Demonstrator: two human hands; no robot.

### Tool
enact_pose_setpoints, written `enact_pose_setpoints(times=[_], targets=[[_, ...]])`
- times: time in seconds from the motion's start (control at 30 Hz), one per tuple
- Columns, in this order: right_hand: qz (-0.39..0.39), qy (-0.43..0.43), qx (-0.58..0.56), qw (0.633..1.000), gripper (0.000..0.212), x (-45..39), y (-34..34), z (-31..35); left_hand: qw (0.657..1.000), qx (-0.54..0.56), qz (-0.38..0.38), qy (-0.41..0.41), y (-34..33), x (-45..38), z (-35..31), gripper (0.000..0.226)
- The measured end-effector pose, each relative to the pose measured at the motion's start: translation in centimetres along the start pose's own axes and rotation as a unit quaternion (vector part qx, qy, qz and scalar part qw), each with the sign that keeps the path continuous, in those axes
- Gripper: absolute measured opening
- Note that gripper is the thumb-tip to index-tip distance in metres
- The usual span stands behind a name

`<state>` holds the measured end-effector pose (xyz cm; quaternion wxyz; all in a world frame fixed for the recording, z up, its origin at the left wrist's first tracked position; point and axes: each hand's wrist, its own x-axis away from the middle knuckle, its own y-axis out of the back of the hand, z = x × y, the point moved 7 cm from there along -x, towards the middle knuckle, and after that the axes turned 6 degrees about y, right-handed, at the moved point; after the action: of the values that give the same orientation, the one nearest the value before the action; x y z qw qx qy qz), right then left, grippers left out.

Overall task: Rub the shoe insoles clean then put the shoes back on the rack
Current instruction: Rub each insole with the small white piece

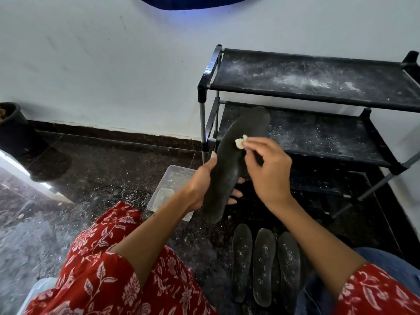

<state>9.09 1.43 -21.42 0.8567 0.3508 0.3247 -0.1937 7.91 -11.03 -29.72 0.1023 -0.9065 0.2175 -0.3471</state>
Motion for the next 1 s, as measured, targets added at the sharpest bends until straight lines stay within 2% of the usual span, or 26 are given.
enact_pose_setpoints(times=[0.1, 0.2, 0.33, 0.47, 0.57, 0.67, 0.7, 0.73, 0.8, 0.83, 0.9, 0.93, 1.0], targets=[[0.026, -0.014, 0.041, 0.999, 0.02, -0.1, -0.3, -0.9, 1.0, -0.02, 0.005, 0.011, 0.2, -0.5, 0.4, 0.08], [0.094, 0.016, 0.042, 0.995, 0.021, 0.8, -1.9, 0.1, 0.999, -0.027, -0.017, 0.006, 0.6, -0.4, 0.3, 0.075], [0.187, 0.037, 0.035, 0.981, 0.022, 3.0, -3.8, 2.4, 0.996, -0.033, -0.073, -0.046, 1.7, -0.4, -0.2, 0.058], [0.322, 0.021, 0.01, 0.947, 0.019, 6.1, -6.0, 4.3, 0.996, 0.034, -0.067, -0.054, 2.2, -0.4, -0.8, 0.07], [0.444, 0.017, -0.006, 0.896, 0.013, 8.1, -7.5, 5.0, 0.996, 0.056, -0.057, -0.036, 2.5, -0.6, -0.5, 0.082], [0.607, -0.025, 0.024, 0.794, 0.01, 9.7, -8.1, 3.8, 0.997, 0.055, -0.039, -0.03, 2.3, -0.8, -0.4, 0.085], [0.631, -0.049, 0.036, 0.774, 0.009, 9.7, -7.8, 3.0, 0.997, 0.056, -0.038, -0.03, 2.4, -0.9, -0.4, 0.085], [0.63, -0.072, 0.041, 0.772, 0.008, 9.2, -7.4, 2.2, 0.997, 0.057, -0.04, -0.03, 2.4, -0.9, -0.5, 0.084], [0.577, -0.116, 0.025, 0.808, 0.001, 7.1, -6.3, 0.7, 0.997, 0.055, -0.042, -0.03, 2.4, -1.0, -0.5, 0.082], [0.523, -0.132, 0.008, 0.842, 0.005, 5.8, -5.6, 0.3, 0.997, 0.056, -0.045, -0.035, 2.3, -0.8, -0.6, 0.079], [0.369, -0.148, -0.048, 0.916, 0.008, 3.8, -4.3, -0.2, 0.995, 0.053, -0.067, -0.056, 2.3, -0.6, -0.8, 0.07], [0.3, -0.146, -0.08, 0.939, 0.008, 3.3, -3.7, -0.1, 0.993, 0.054, -0.08, -0.064, 2.3, -0.5, -0.8, 0.064], [0.248, -0.121, -0.117, 0.954, 0.01, 3.4, -3.7, 0.8, 0.991, 0.068, -0.09, -0.07, 2.2, -0.8, -0.8, 0.06]])
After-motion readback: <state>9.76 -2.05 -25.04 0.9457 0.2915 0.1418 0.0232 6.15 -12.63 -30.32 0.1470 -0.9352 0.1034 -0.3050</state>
